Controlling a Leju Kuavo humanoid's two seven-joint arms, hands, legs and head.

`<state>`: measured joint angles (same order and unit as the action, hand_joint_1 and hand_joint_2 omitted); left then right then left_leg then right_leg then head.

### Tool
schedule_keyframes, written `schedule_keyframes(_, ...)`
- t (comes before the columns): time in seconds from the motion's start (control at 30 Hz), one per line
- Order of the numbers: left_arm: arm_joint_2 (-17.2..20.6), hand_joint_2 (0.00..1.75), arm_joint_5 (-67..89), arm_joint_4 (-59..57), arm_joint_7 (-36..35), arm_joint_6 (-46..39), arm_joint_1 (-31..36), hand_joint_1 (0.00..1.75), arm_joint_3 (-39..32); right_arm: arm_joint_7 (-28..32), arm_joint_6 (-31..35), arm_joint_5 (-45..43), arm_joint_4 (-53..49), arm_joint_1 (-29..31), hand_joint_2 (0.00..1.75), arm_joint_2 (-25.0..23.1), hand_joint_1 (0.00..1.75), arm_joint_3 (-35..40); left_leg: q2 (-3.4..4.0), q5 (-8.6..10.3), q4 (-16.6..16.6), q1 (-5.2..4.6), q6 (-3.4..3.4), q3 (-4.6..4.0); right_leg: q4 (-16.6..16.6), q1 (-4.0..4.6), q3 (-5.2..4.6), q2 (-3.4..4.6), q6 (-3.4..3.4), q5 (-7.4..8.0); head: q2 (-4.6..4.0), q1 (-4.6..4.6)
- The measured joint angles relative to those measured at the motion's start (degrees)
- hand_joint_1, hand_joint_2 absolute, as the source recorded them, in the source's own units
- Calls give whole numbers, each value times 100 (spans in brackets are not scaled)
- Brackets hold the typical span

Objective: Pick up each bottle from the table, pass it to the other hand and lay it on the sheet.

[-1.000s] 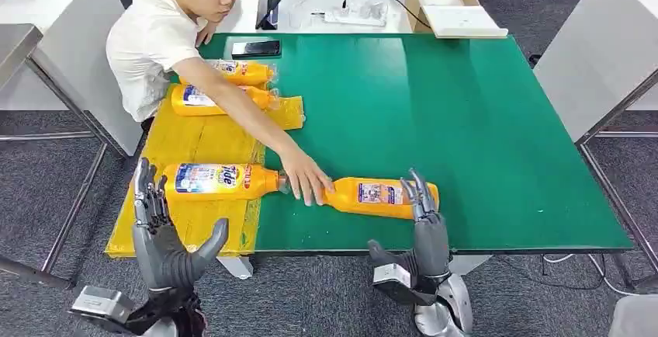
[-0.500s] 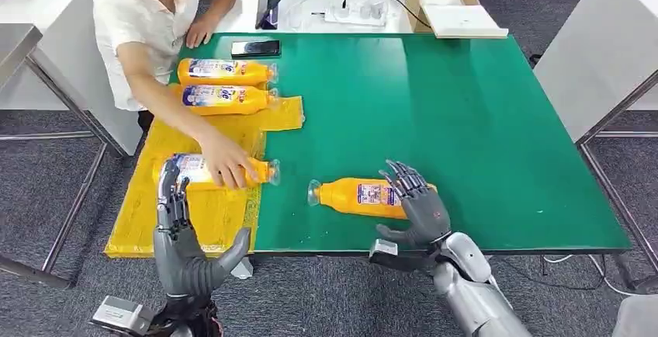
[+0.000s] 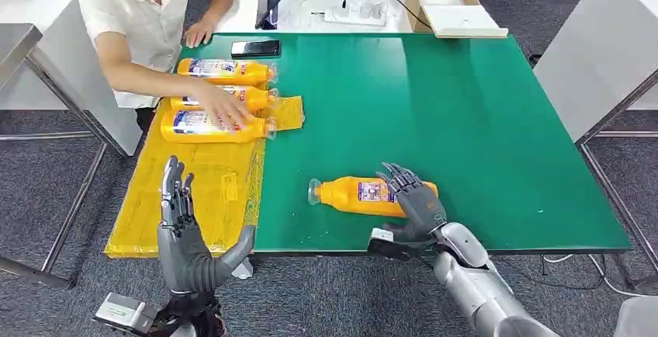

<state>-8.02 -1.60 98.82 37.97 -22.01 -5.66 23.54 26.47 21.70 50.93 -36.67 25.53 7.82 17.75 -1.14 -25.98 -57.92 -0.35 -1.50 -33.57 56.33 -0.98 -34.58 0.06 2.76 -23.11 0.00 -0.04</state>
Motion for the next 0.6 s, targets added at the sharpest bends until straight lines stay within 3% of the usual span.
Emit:
schedule_keyframes(0.33, 0, 175, -53, 7, -63, 50, -22, 0, 26, -1170, -409, 409, 196, 269, 175, -7, 0, 328, 0, 0, 0, 0, 0, 22, -3, 0, 22, 0, 0, 0, 0, 2)
schedule_keyframes(0.6, 0, 175, 28, 33, -218, 199, -103, 0, 4, -2008, -1108, 612, 17, 339, 175, 50, 0, 675, 5, -3, 1, 0, 0, 68, -8, 0, 61, 1, -1, -1, 0, 2)
